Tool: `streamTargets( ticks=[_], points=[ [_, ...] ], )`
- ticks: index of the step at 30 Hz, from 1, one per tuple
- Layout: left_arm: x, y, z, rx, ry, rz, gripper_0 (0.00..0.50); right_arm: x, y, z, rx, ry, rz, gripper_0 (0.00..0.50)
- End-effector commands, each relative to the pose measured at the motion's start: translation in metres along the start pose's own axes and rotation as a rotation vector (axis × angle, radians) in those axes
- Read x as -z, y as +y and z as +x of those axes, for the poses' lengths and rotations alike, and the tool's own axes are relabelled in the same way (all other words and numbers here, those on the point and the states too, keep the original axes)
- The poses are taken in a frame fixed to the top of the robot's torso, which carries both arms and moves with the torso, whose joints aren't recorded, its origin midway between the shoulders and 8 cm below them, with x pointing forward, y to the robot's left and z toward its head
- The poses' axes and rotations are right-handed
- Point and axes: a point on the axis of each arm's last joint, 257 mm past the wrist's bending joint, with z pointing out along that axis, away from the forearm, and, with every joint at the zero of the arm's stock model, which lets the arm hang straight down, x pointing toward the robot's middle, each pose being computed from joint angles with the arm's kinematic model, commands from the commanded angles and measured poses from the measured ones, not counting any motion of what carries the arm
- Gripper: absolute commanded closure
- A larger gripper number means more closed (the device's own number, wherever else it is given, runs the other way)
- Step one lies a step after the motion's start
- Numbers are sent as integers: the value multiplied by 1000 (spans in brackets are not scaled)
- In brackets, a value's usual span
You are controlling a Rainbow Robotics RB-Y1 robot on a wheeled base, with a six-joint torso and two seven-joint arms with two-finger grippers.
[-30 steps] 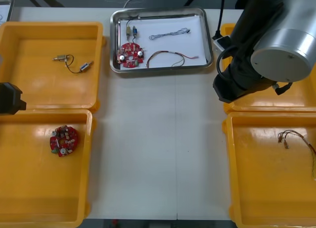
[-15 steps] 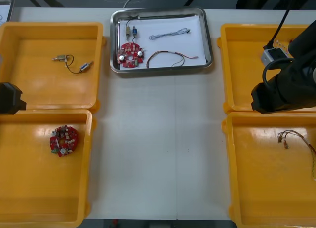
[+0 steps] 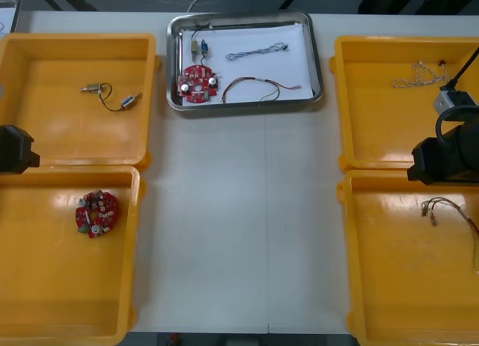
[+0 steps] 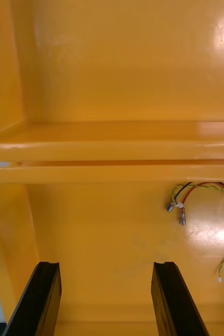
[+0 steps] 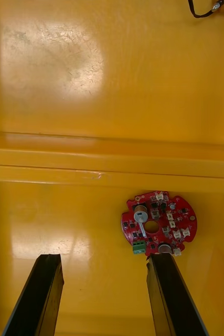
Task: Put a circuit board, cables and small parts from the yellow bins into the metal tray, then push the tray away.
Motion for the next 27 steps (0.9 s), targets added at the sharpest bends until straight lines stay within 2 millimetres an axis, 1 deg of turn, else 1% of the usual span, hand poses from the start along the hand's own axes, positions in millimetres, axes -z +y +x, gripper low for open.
streamTargets(
  ticks=[1, 7, 16, 18, 22, 27],
  points=[
    [13, 18, -4, -73, -26, -50, 29, 13, -24, 4, -30, -23, 24, 0],
    [13, 18, -4, -73, -26, -50, 27, 12, -40, 13, -57, -12, 30, 0],
    [13, 18, -4, -73, -26, -50, 28, 11, -56, 21, -54, -3, 43, 0],
    [13, 18, -4, -73, -26, -50, 28, 11, -58, 23, -48, -2, 44, 0],
    [13, 18, -4, -73, -26, -50, 28, 11, -63, 24, 32, -6, 59, 0],
    [13, 18, -4, -73, -26, -50, 27, 6, -63, 27, 23, -13, 34, 0]
  ],
)
